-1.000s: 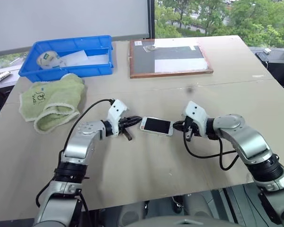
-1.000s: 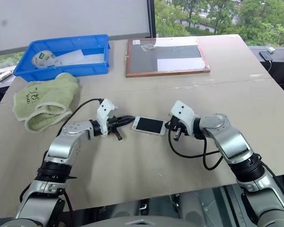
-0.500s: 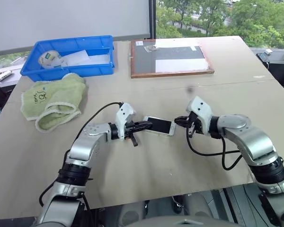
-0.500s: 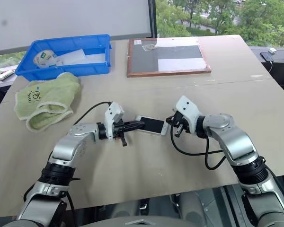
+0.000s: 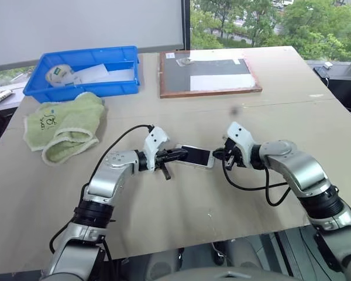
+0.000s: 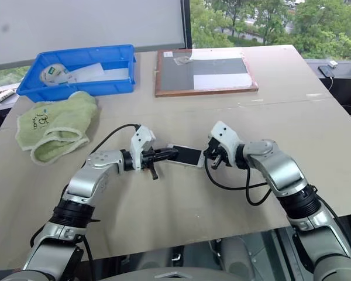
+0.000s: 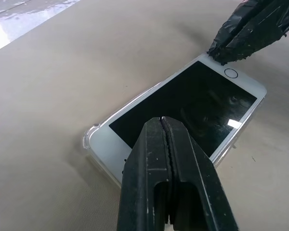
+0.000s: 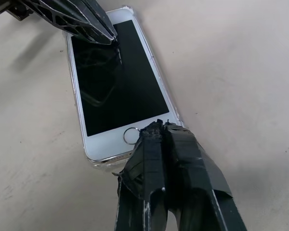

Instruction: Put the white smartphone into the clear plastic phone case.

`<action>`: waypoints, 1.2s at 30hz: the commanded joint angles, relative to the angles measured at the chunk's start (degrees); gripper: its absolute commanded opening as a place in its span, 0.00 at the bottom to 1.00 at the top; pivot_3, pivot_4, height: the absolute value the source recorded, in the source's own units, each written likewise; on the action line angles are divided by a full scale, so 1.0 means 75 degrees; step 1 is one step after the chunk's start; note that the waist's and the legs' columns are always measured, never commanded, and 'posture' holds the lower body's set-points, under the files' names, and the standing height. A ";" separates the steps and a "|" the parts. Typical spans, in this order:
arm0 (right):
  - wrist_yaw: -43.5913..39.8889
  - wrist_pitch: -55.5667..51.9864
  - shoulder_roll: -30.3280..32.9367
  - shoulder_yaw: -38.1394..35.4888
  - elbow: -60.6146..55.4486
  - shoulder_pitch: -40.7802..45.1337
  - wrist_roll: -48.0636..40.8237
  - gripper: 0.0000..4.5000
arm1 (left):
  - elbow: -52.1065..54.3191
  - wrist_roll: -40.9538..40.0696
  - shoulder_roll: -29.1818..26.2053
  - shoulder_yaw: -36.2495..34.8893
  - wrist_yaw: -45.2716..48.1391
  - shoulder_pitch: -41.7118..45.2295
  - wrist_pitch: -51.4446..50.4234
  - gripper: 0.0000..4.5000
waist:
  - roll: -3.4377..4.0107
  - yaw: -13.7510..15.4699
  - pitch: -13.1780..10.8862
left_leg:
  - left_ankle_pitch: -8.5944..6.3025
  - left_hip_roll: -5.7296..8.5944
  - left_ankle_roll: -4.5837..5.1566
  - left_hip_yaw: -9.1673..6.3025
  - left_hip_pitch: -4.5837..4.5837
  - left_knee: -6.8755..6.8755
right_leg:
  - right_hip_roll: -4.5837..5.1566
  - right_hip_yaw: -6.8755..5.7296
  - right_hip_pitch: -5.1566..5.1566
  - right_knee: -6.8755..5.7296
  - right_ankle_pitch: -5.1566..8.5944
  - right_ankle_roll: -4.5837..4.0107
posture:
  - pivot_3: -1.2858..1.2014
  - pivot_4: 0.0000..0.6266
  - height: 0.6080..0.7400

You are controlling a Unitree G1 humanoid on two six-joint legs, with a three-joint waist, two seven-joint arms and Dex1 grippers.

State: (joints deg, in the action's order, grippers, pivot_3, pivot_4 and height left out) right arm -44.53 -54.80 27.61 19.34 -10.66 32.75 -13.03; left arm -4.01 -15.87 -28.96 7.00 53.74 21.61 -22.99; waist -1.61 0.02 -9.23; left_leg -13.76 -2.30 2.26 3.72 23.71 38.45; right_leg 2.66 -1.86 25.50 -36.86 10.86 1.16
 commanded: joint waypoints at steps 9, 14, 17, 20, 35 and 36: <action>-0.0872 -0.0059 -0.0081 0.1385 0.2144 0.0013 0.0329 0.02 | 0.0019 0.0119 0.0057 0.0064 -0.0193 -0.0225 0.0010 0.00 | -0.0012 -0.0111 0.0110 | -0.0003 -0.0020 -0.0002 -0.0002 -0.0125 -0.0023 | 0.0008 -0.0002 -0.0113 0.0015 0.0006 -0.0003 | 0.52 0.24 1.00; -0.0911 0.0235 -0.0117 0.1460 0.2676 0.0076 0.0635 0.02 | 0.0067 0.0114 0.0041 0.0060 -0.0233 -0.0323 0.0010 0.00 | -0.0002 -0.0112 0.0213 | -0.0005 -0.0024 -0.0004 -0.0002 -0.0133 -0.0029 | 0.0016 -0.0004 -0.0110 0.0019 0.0007 -0.0004 | 0.52 0.24 1.00; -0.0746 0.0779 -0.0156 0.0843 0.2259 -0.0101 0.0483 0.02 | 0.0127 0.0107 0.0036 0.0050 -0.0255 -0.0377 -0.0019 0.00 | -0.0001 -0.0105 0.0248 | -0.0005 -0.0025 -0.0005 -0.0005 -0.0133 -0.0030 | 0.0045 -0.0006 -0.0110 0.0019 0.0007 -0.0005 | 0.52 0.24 1.00; -0.0930 0.1043 -0.0285 -0.0138 0.1141 -0.0529 -0.0320 0.02 | 0.0078 0.0114 0.0021 0.0034 -0.0252 -0.0413 0.0003 0.00 | 0.0009 -0.0091 0.0241 | -0.0023 -0.0025 -0.0036 -0.0008 -0.0127 -0.0030 | 0.0054 -0.0013 -0.0106 0.0019 0.0008 -0.0005 | 0.52 0.24 1.00; -0.0903 0.0634 -0.0125 0.0948 0.1363 -0.0432 0.0290 0.02 | 0.0356 0.0107 -0.0115 -0.0020 -0.0297 -0.0513 -0.0257 0.00 | 0.0054 -0.0169 0.0205 | -0.0006 -0.0027 -0.0007 -0.0008 -0.0118 -0.0052 | 0.0048 -0.0016 -0.0089 0.0026 0.0012 -0.0010 | 0.52 0.24 1.00; -0.0985 0.0523 -0.0090 0.1138 0.1478 -0.0334 0.0342 0.02 | 0.0383 0.0103 -0.0122 -0.0029 -0.0305 -0.0522 -0.0280 0.00 | 0.0057 -0.0169 0.0203 | -0.0006 -0.0027 -0.0007 -0.0008 -0.0118 -0.0054 | 0.0048 -0.0018 -0.0089 0.0026 0.0012 -0.0010 | 0.52 0.24 1.00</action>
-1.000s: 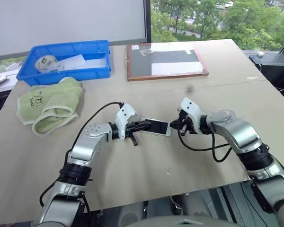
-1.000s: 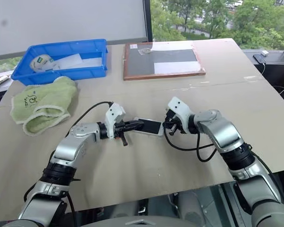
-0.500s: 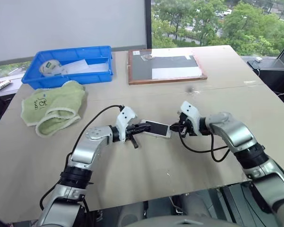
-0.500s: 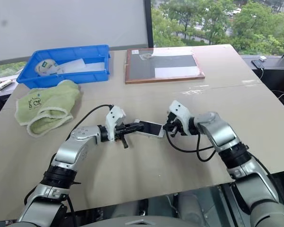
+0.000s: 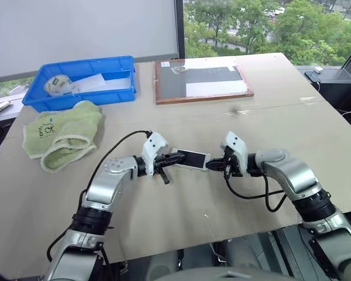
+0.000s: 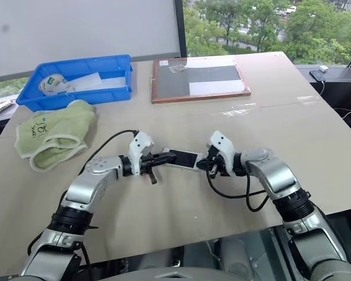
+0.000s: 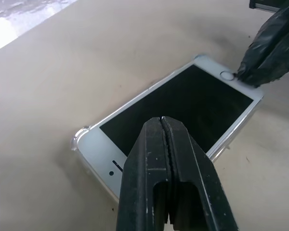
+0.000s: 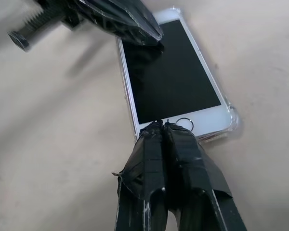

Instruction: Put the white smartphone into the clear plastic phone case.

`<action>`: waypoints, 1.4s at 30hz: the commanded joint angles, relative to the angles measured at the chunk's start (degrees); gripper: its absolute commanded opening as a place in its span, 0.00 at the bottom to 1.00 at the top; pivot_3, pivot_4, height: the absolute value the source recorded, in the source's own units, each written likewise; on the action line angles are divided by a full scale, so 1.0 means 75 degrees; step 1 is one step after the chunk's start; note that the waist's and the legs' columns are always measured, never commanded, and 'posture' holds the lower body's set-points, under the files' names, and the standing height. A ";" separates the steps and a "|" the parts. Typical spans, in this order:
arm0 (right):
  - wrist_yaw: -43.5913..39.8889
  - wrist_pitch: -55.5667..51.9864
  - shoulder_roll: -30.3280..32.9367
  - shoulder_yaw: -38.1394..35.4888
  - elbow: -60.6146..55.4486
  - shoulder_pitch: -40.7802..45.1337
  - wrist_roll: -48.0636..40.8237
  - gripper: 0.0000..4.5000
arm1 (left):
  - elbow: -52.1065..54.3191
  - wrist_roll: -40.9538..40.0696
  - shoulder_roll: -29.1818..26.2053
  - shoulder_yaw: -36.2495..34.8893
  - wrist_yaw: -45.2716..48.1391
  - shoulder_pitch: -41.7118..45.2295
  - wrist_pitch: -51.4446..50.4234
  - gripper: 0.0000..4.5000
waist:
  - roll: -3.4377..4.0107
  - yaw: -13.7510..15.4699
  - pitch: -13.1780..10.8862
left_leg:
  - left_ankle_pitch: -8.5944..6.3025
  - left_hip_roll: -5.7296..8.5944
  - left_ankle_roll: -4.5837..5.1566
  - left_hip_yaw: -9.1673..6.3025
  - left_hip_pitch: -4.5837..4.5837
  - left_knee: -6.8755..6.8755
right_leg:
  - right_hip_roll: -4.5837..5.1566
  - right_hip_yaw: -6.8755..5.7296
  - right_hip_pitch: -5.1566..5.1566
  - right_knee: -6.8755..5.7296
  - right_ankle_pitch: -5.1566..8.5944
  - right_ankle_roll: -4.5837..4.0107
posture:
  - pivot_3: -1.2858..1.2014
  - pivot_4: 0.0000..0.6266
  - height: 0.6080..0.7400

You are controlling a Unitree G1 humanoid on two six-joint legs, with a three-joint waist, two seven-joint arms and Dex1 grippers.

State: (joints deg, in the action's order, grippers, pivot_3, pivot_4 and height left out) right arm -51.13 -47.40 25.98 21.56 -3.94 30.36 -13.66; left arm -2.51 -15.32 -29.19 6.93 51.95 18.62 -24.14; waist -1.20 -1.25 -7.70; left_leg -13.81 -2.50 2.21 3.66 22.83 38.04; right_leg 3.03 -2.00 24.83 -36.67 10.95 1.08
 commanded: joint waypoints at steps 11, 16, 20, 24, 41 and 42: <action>-0.0012 0.0389 -0.0143 0.1327 0.1350 0.0289 0.1071 0.02 | 0.0469 -0.0127 0.0021 -0.0157 -0.0272 -0.0211 -0.0280 0.00 | 0.0000 0.0045 0.0006 | -0.0020 0.0000 -0.0034 -0.0009 -0.0007 -0.0016 | 0.0015 -0.0020 0.0002 0.0011 0.0003 -0.0005 | 0.52 0.24 1.00; 0.0766 0.2198 -0.0753 -0.0686 0.0073 -0.0762 0.0282 0.02 | 0.0965 -0.0679 0.0364 -0.0616 -0.0453 -0.0378 -0.0122 0.00 | 0.0009 0.0074 -0.0014 | -0.0020 0.0001 -0.0035 -0.0013 0.0015 -0.0044 | 0.0017 -0.0031 0.0001 0.0057 0.0002 -0.0004 | 0.52 0.24 1.00; 0.1127 0.2500 -0.0765 -0.1828 -0.1207 -0.1397 -0.0223 0.21 | 0.1521 -0.1571 0.0809 -0.1326 -0.0690 -0.0370 -0.0264 0.12 | 0.0011 0.0096 -0.0105 | 0.0005 0.0013 0.0002 -0.0017 0.0142 -0.0051 | -0.0004 -0.0039 0.0099 0.0077 -0.0004 0.0000 | 0.52 0.24 1.00; 0.1266 0.2358 -0.0386 -0.2339 -0.2326 -0.2001 -0.0459 0.62 | 0.1991 -0.1989 0.0695 -0.1621 -0.0773 -0.0548 -0.0609 0.49 | 0.0004 0.0084 -0.0116 | 0.0005 0.0028 0.0003 -0.0003 0.0161 -0.0056 | -0.0016 -0.0024 0.0113 0.0096 -0.0031 0.0027 | 0.52 0.24 1.00; 0.0016 0.3087 0.1786 -0.5955 -0.5096 -0.6949 -0.1659 1.00 | 0.3756 -0.2707 -0.0948 -0.3025 -0.0069 -0.3823 -0.0548 0.99 | -0.0021 0.0155 -0.0170 | -0.0001 0.0031 0.0003 -0.0008 0.0134 -0.0084 | 0.0007 -0.0023 0.0099 0.0107 0.0023 0.0041 | 0.52 0.24 1.00; -0.0031 0.3217 0.1789 -0.6148 -0.5066 -0.7172 -0.1652 1.00 | 0.3837 -0.2689 -0.0956 -0.3092 -0.0081 -0.4002 -0.0509 0.99 | -0.0020 0.0160 -0.0170 | -0.0001 0.0031 0.0003 -0.0008 0.0130 -0.0083 | 0.0012 -0.0023 0.0099 0.0107 0.0023 0.0041 | 0.52 0.24 1.00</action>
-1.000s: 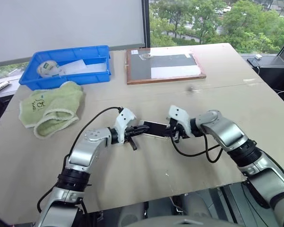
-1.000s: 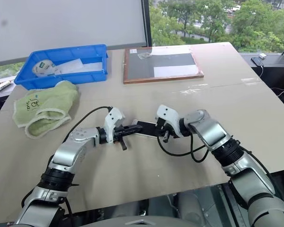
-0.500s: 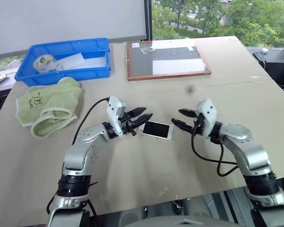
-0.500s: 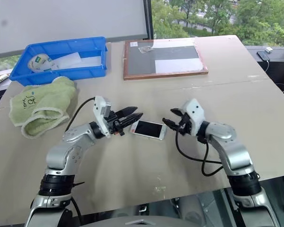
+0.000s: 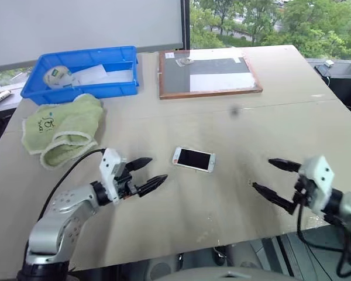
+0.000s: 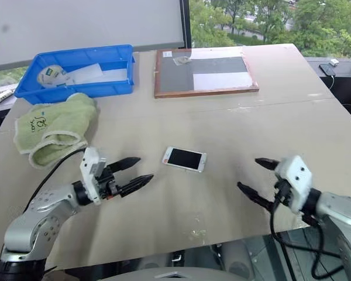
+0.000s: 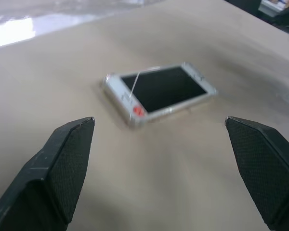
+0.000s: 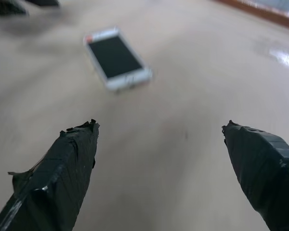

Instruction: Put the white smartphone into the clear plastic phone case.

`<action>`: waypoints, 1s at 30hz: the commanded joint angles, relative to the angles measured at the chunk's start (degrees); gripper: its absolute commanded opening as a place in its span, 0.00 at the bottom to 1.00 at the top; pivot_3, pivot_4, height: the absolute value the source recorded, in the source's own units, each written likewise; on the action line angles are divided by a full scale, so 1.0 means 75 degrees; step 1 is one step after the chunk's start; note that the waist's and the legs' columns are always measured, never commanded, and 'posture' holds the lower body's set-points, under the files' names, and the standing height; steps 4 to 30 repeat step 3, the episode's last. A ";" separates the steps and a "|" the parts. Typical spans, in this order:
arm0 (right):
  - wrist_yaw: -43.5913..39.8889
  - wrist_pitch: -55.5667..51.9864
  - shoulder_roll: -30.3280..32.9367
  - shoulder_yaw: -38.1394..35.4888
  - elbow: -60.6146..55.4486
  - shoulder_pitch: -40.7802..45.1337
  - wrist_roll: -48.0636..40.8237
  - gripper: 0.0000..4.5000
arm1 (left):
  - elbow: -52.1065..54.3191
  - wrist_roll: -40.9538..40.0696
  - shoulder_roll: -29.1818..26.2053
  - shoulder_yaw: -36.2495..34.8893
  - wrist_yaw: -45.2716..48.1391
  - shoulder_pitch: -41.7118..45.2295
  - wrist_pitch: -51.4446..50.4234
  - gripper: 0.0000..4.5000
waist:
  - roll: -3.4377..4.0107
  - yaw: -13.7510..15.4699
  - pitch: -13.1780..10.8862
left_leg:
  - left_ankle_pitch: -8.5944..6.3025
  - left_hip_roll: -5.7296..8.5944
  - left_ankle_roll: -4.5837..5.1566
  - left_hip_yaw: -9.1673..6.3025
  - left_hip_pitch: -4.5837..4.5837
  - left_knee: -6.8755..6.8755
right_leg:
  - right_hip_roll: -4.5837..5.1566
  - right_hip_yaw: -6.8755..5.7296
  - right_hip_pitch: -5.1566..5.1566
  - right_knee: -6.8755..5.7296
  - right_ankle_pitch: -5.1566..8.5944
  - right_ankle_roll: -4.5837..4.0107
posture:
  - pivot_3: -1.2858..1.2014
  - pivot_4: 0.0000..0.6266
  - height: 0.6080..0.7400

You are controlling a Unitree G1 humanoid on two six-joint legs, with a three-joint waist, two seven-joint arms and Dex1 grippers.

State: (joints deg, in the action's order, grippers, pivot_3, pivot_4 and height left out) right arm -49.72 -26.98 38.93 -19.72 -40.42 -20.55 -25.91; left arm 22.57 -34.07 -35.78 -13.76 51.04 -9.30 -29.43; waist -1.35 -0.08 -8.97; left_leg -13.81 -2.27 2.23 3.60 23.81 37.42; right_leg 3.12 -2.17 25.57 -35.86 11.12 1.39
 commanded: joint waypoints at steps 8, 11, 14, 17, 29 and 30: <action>-0.0303 0.0781 0.0092 -0.0938 -0.0147 -0.0762 0.0034 1.00 | 0.0611 -0.0099 -0.0063 -0.0455 0.0087 -0.0676 0.0383 0.99 | 0.0000 0.0005 0.0000 | 0.0000 -0.0001 -0.0001 0.0002 -0.0001 0.0002 | 0.0005 0.0000 0.0001 0.0000 0.0000 0.0000 | 0.52 0.24 1.00; -0.0303 0.0781 0.0092 -0.0938 -0.0147 -0.0762 0.0034 1.00 | 0.0611 -0.0099 -0.0063 -0.0455 0.0087 -0.0676 0.0383 0.99 | 0.0000 0.0005 0.0000 | 0.0000 -0.0001 -0.0001 0.0002 -0.0001 0.0002 | 0.0005 0.0000 0.0001 0.0000 0.0000 0.0000 | 0.52 0.24 1.00; -0.0303 0.0781 0.0092 -0.0938 -0.0147 -0.0762 0.0034 1.00 | 0.0611 -0.0099 -0.0063 -0.0455 0.0087 -0.0676 0.0383 0.99 | 0.0000 0.0005 0.0000 | 0.0000 -0.0001 -0.0001 0.0002 -0.0001 0.0002 | 0.0005 0.0000 0.0001 0.0000 0.0000 0.0000 | 0.52 0.24 1.00; -0.0303 0.0781 0.0092 -0.0938 -0.0147 -0.0762 0.0034 1.00 | 0.0611 -0.0099 -0.0063 -0.0455 0.0087 -0.0676 0.0383 0.99 | 0.0000 0.0005 0.0000 | 0.0000 -0.0001 -0.0001 0.0002 -0.0001 0.0002 | 0.0005 0.0000 0.0001 0.0000 0.0000 0.0000 | 0.52 0.24 1.00; -0.0303 0.0781 0.0092 -0.0938 -0.0147 -0.0762 0.0034 1.00 | 0.0611 -0.0099 -0.0063 -0.0455 0.0087 -0.0676 0.0383 0.99 | 0.0000 0.0005 0.0000 | 0.0000 -0.0001 -0.0001 0.0002 -0.0001 0.0002 | 0.0005 0.0000 0.0001 0.0000 0.0000 0.0000 | 0.52 0.24 1.00; -0.0303 0.0781 0.0092 -0.0938 -0.0147 -0.0762 0.0034 1.00 | 0.0611 -0.0099 -0.0063 -0.0455 0.0087 -0.0676 0.0383 0.99 | 0.0000 0.0005 0.0000 | 0.0000 -0.0001 -0.0001 0.0002 -0.0001 0.0002 | 0.0005 0.0000 0.0001 0.0000 0.0000 0.0000 | 0.52 0.24 1.00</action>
